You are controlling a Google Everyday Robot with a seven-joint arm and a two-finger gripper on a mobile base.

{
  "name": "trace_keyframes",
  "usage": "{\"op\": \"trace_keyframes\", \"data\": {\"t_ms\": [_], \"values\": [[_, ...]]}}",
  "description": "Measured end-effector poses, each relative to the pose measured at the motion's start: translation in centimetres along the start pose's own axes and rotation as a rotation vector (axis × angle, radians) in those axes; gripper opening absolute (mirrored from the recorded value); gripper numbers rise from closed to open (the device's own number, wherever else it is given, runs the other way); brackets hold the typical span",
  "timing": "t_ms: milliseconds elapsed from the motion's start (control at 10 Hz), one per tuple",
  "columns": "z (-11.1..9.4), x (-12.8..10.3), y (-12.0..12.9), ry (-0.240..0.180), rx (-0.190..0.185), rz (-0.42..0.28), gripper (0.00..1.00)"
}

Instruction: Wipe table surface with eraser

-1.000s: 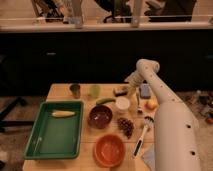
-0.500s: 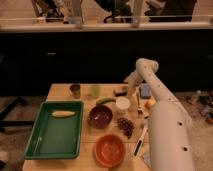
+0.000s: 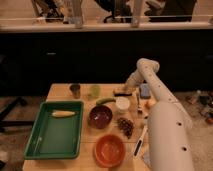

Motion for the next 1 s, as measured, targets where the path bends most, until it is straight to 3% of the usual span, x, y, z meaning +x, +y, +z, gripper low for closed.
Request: {"op": "trace_keyframes", "data": {"t_ms": [200, 300, 1000], "values": [[-0.18, 0.23, 0.12, -0.006, 0.004, 0.003, 0.08], [-0.22, 0.26, 0.17, -0.008, 0.003, 0.002, 0.02], [-0.31, 0.31, 0.38, 0.011, -0.019, -0.009, 0.00]]}}
